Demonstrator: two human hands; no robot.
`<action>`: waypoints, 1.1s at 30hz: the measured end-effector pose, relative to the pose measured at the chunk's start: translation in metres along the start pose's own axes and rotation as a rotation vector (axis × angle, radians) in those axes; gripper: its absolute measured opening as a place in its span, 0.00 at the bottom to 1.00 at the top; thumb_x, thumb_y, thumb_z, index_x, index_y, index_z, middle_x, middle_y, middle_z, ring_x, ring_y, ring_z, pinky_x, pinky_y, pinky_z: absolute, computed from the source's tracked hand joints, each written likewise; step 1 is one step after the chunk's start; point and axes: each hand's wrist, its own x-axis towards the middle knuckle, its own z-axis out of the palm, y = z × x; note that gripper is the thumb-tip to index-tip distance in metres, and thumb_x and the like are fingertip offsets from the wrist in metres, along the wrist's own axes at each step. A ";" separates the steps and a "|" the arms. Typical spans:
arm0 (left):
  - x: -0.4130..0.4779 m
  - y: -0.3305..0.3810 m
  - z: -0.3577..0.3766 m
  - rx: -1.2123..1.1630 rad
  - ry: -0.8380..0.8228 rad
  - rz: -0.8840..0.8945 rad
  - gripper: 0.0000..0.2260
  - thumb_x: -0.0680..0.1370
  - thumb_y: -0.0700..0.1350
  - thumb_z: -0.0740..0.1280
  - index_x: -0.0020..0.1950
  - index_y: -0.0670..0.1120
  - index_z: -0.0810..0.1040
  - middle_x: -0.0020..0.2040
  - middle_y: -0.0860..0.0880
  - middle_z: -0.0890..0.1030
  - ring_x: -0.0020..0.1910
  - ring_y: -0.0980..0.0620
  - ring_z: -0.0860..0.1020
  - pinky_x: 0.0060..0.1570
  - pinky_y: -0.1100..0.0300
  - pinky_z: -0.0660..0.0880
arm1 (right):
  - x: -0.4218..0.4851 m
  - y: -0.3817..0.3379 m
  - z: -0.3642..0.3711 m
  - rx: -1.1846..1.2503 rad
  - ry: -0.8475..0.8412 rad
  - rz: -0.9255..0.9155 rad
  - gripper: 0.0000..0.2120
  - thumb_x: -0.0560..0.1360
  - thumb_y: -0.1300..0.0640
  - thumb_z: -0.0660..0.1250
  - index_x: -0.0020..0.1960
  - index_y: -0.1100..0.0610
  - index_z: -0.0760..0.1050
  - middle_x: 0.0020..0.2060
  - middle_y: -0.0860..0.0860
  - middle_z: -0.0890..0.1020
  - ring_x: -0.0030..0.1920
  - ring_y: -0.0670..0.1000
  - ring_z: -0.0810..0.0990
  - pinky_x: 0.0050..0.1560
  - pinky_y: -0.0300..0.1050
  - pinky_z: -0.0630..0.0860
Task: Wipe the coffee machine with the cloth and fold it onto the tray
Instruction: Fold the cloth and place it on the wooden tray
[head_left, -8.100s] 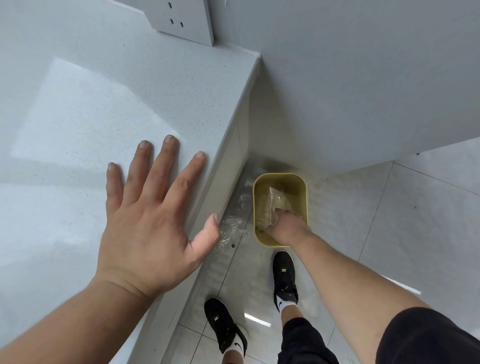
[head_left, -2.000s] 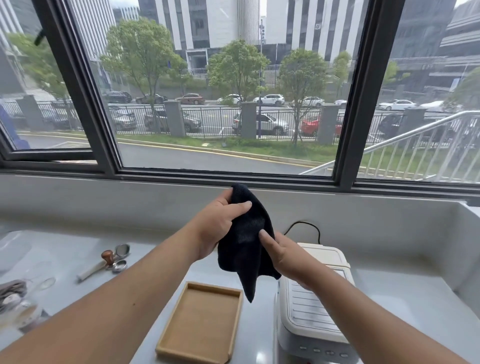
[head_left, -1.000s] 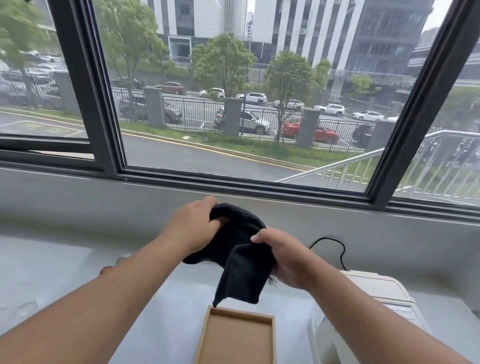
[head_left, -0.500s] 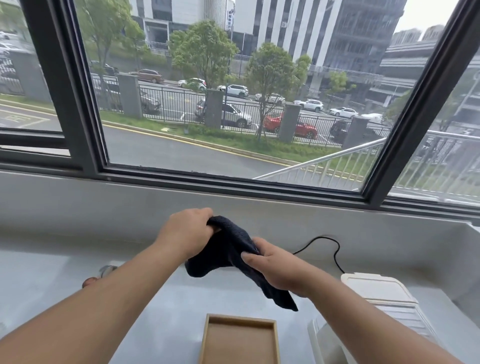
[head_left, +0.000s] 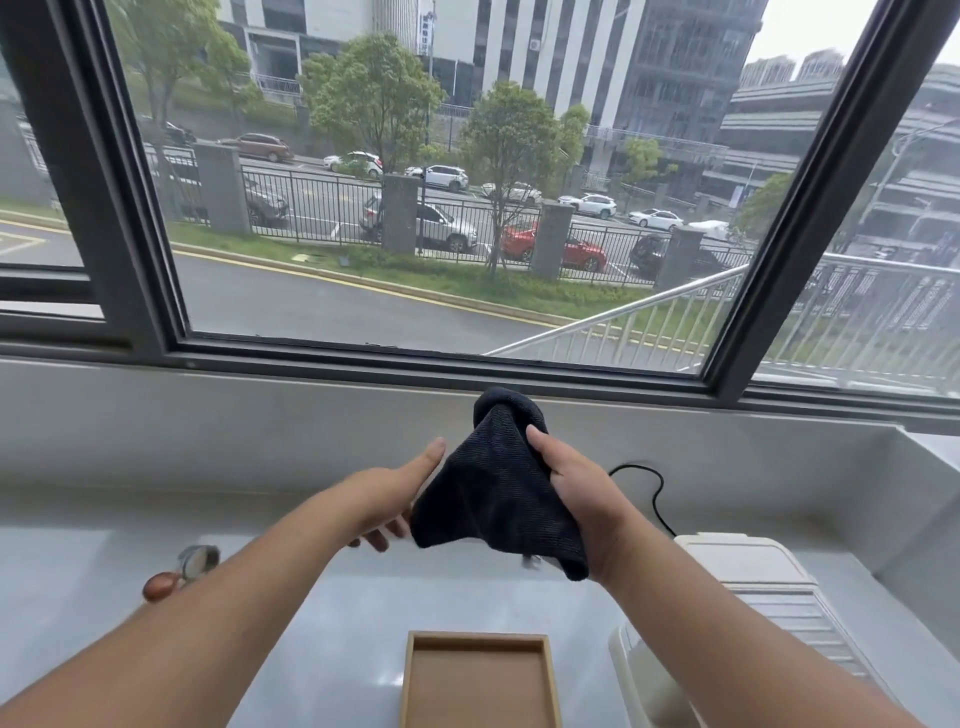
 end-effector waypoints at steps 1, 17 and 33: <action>-0.002 -0.005 0.001 -0.059 -0.117 -0.018 0.57 0.55 0.89 0.39 0.51 0.49 0.87 0.48 0.51 0.89 0.49 0.48 0.87 0.55 0.50 0.77 | 0.001 0.000 0.001 0.012 0.010 -0.001 0.27 0.82 0.41 0.65 0.69 0.62 0.78 0.63 0.63 0.83 0.67 0.67 0.79 0.70 0.64 0.74; -0.008 -0.004 -0.006 -1.134 -0.212 0.371 0.05 0.80 0.47 0.71 0.51 0.46 0.78 0.46 0.44 0.83 0.43 0.46 0.84 0.44 0.52 0.81 | -0.010 0.005 -0.006 -0.145 0.028 -0.170 0.18 0.82 0.46 0.62 0.64 0.54 0.82 0.60 0.57 0.86 0.61 0.59 0.84 0.67 0.60 0.77; -0.010 -0.005 -0.012 -1.114 0.059 0.370 0.09 0.77 0.41 0.71 0.42 0.49 0.74 0.41 0.47 0.82 0.42 0.48 0.81 0.46 0.51 0.75 | 0.023 -0.005 -0.082 -0.061 0.035 -0.233 0.11 0.79 0.62 0.63 0.58 0.60 0.82 0.51 0.57 0.85 0.51 0.55 0.81 0.49 0.49 0.75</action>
